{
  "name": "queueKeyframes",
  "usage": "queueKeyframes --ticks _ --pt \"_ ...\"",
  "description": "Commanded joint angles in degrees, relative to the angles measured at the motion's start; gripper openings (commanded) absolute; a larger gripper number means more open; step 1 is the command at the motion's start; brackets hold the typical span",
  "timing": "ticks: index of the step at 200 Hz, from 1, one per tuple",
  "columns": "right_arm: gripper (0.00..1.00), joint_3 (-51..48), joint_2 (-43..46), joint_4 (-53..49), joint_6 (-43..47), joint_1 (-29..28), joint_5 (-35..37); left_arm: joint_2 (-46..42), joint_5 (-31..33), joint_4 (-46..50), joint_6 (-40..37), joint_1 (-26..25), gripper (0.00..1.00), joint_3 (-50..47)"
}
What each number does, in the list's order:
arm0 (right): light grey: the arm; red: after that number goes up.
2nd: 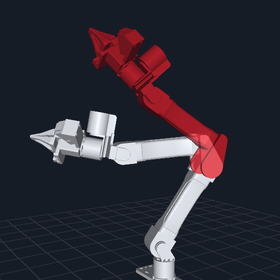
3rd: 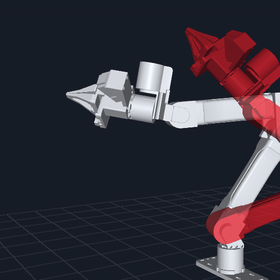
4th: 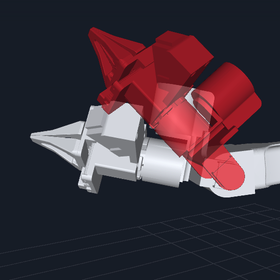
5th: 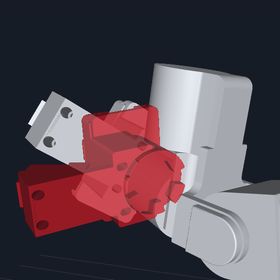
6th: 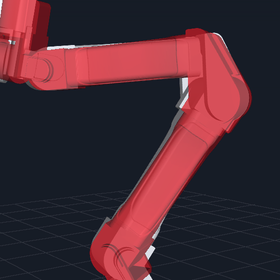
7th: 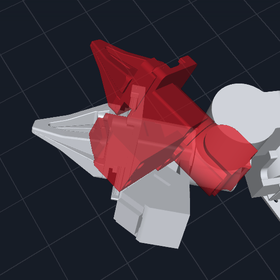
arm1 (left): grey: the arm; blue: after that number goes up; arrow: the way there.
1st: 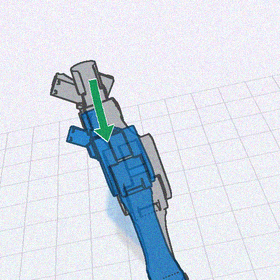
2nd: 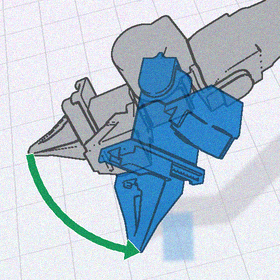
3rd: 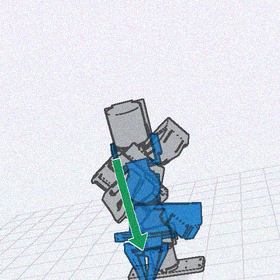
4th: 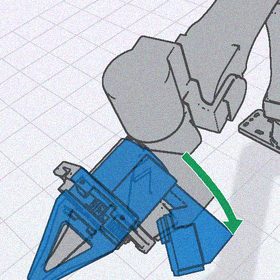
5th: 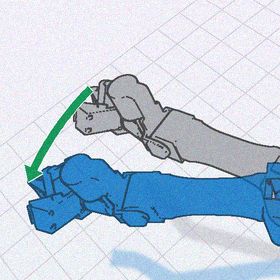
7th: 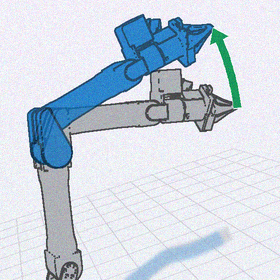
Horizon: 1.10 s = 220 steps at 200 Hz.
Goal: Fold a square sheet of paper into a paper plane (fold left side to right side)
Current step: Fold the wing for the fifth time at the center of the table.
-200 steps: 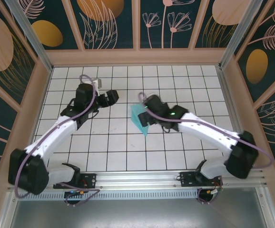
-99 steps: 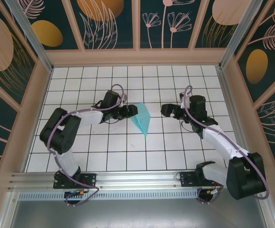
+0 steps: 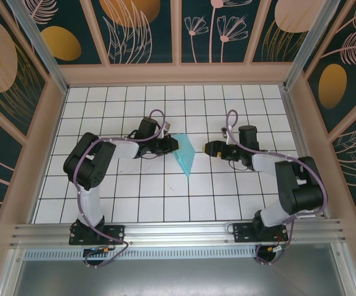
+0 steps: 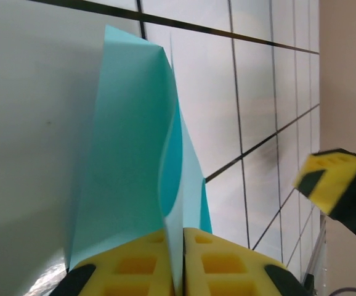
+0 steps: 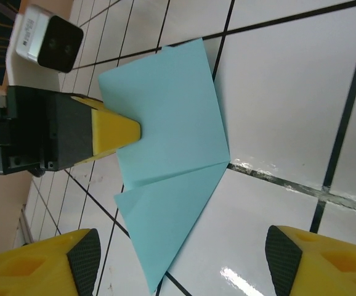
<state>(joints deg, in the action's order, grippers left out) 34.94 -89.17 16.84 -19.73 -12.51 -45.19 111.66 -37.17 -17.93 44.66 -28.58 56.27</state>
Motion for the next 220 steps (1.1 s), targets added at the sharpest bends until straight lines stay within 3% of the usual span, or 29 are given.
queueKeyframes --ticks 1,69,103,178,200,220 --pt "0.73 4.14 -4.87 6.22 2.26 0.25 -5.54 -2.66 -5.5 -5.66 -0.42 0.0 0.1 -2.44" --pt "0.73 15.41 -18.13 2.04 9.91 -2.6 -11.89 -5.35 -12.13 -10.52 -0.5 0.54 0.09 -6.57" --pt "0.67 17.74 -21.0 2.19 9.98 -4.38 -14.32 -5.27 -12.59 -11.54 -0.39 0.71 0.09 -7.96" --pt "0.35 16.78 -21.93 3.11 8.3 -4.52 -15.65 -3.86 -12.48 -12.84 0.05 1.59 0.09 -8.12" --pt "0.18 16.85 -21.58 2.61 8.12 -4.47 -15.55 -3.96 -12.44 -13.18 0.06 1.85 0.14 -8.38" --pt "0.05 16.91 -20.95 0.83 8.71 -4.49 -14.34 -4.78 -11.48 -11.58 -0.98 2.42 0.26 -8.63"
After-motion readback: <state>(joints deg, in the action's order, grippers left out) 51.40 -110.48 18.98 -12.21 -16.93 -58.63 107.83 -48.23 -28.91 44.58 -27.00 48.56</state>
